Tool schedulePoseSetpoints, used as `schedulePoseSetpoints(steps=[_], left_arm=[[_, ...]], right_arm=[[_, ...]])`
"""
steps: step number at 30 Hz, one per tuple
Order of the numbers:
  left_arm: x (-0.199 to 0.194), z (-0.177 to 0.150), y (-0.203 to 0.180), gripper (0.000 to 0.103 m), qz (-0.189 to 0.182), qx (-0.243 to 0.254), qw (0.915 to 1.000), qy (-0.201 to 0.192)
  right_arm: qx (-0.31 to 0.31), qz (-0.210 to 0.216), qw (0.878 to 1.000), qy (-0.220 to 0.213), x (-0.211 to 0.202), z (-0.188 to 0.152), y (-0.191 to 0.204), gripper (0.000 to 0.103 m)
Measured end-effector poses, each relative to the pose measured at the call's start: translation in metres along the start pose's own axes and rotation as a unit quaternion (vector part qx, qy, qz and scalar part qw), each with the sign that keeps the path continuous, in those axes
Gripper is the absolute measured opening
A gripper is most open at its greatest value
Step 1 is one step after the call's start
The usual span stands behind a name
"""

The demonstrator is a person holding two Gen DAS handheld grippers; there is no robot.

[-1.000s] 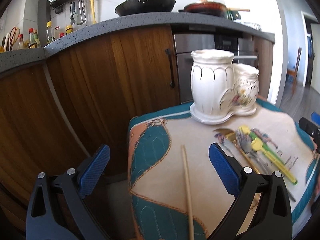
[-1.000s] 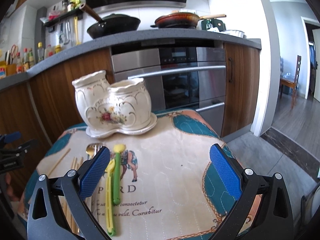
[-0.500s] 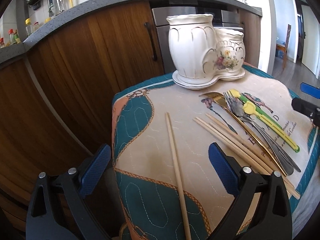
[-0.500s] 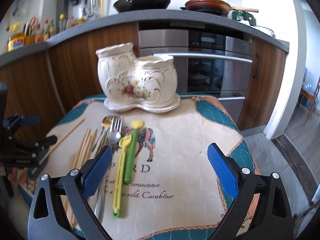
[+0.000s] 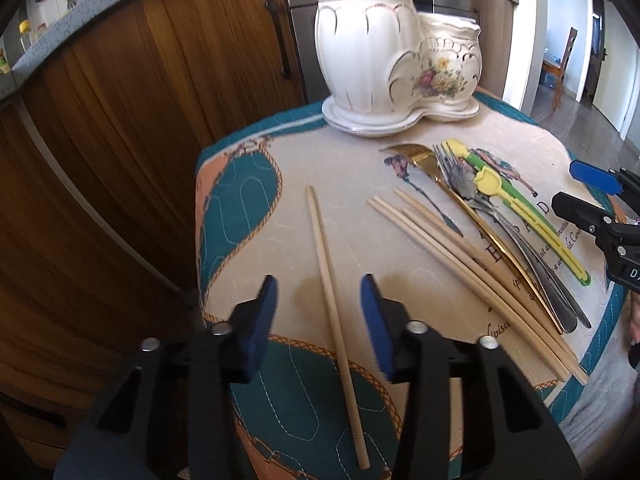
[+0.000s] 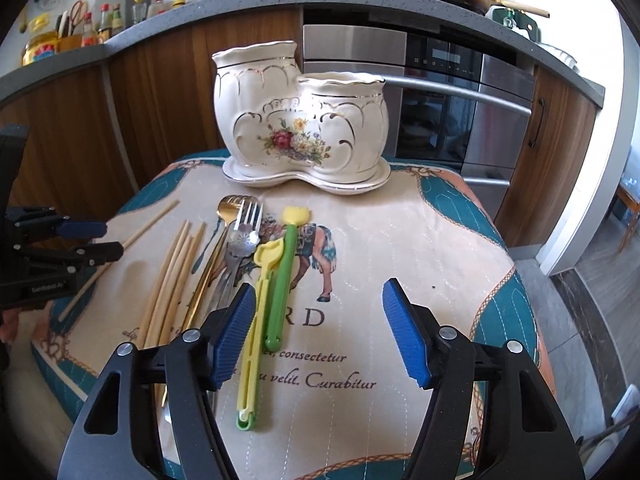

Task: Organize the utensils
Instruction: 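Grasp a wooden chopstick with the left gripper while the right grasps the yellow utensil, then lift the chopstick with the left gripper while the right lifts the yellow utensil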

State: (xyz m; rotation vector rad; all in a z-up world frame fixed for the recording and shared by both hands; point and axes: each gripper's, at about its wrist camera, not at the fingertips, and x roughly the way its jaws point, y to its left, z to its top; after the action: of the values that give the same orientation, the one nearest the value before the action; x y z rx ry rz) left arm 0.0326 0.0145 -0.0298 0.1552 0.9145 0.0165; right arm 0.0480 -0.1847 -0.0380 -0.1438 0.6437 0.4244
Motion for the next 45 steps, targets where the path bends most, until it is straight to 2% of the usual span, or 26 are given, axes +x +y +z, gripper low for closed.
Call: schedulePoseSetpoints(steps=[2,4,7,11,14,21,25,36,45], left_arm=[[0.006,0.001,0.0,0.031,-0.007,-0.002,0.9998,0.02],[0.01,0.0,0.001,0.029,-0.012,-0.004,0.9995,0.03],[0.011,0.001,0.004,0.025,-0.017,-0.009,0.9995,0.026],[0.011,0.001,0.006,0.008,-0.024,-0.012,0.9993,0.026],[0.011,0.002,0.009,0.005,-0.026,-0.012,0.9992,0.026],[0.002,0.004,0.015,0.005,-0.047,-0.027,0.9985,-0.006],[0.001,0.005,0.019,0.005,-0.06,-0.035,0.9975,-0.015],[0.003,0.006,0.025,0.005,-0.083,-0.046,0.9951,-0.029],[0.005,0.006,0.025,0.005,-0.093,-0.047,0.9942,-0.028]], right_arm=[[0.001,0.006,1.0,0.003,0.001,0.0,-0.001,0.066],[0.002,0.015,1.0,0.008,0.002,-0.001,-0.001,0.063],[-0.002,0.029,0.999,0.015,0.003,-0.001,0.002,0.059],[-0.018,0.04,0.999,0.028,0.005,0.002,0.01,0.054],[-0.049,0.037,0.997,0.041,0.006,0.006,0.02,0.044],[-0.093,0.051,0.99,0.092,0.015,0.011,0.034,0.027],[-0.107,0.036,0.988,0.109,0.024,0.012,0.041,0.019],[-0.14,0.012,0.98,0.144,0.043,0.021,0.055,0.017],[-0.109,0.047,0.979,0.167,0.041,0.022,0.042,0.016]])
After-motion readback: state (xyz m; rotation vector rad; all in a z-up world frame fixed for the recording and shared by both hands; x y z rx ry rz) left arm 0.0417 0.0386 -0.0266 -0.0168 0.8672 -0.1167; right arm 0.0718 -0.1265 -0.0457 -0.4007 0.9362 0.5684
